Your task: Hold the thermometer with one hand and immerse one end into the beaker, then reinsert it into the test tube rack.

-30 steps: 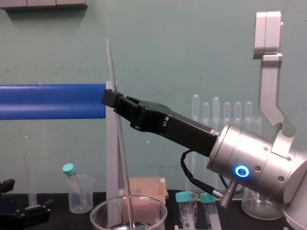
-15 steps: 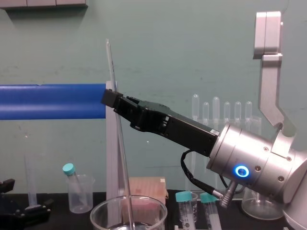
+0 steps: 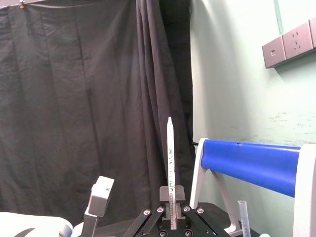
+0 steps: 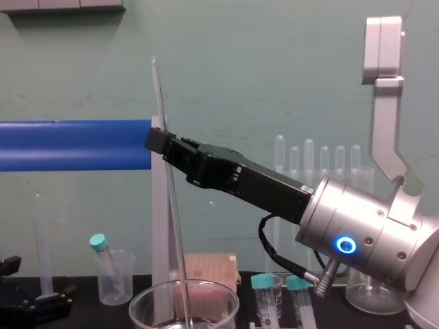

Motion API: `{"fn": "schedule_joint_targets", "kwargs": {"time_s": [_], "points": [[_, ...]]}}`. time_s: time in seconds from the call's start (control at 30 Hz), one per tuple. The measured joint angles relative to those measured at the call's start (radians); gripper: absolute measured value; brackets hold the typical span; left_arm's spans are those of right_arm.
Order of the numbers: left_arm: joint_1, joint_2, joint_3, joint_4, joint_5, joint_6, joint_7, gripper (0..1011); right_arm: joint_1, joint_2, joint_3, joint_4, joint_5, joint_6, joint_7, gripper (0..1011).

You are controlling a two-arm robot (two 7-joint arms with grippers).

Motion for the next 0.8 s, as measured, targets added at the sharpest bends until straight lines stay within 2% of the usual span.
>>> {"fn": "schedule_joint_targets", "kwargs": {"time_s": [0.8], "points": [[0.0, 0.0, 0.0, 0.0, 0.0, 0.0, 0.0, 1008, 0.0, 0.0, 0.0, 0.0, 0.0, 0.0, 0.0, 56]]}}
